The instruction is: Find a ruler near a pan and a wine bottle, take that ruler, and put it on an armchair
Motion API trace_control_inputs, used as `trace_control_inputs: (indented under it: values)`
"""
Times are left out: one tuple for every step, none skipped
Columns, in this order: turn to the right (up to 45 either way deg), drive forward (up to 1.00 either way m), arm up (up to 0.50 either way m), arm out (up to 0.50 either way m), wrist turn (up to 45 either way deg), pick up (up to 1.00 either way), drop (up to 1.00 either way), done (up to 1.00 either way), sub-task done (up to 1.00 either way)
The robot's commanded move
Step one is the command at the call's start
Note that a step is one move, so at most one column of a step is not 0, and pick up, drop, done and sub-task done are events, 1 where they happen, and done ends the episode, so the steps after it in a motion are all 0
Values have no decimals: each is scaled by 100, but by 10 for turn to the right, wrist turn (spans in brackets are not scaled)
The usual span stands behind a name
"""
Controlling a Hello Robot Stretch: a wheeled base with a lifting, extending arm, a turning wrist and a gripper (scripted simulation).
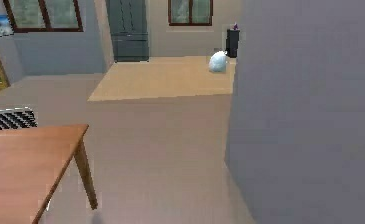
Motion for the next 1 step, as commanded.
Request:
trace_control_inputs:
  values:
    - [0,100,0,0,0,0,0,0,0]
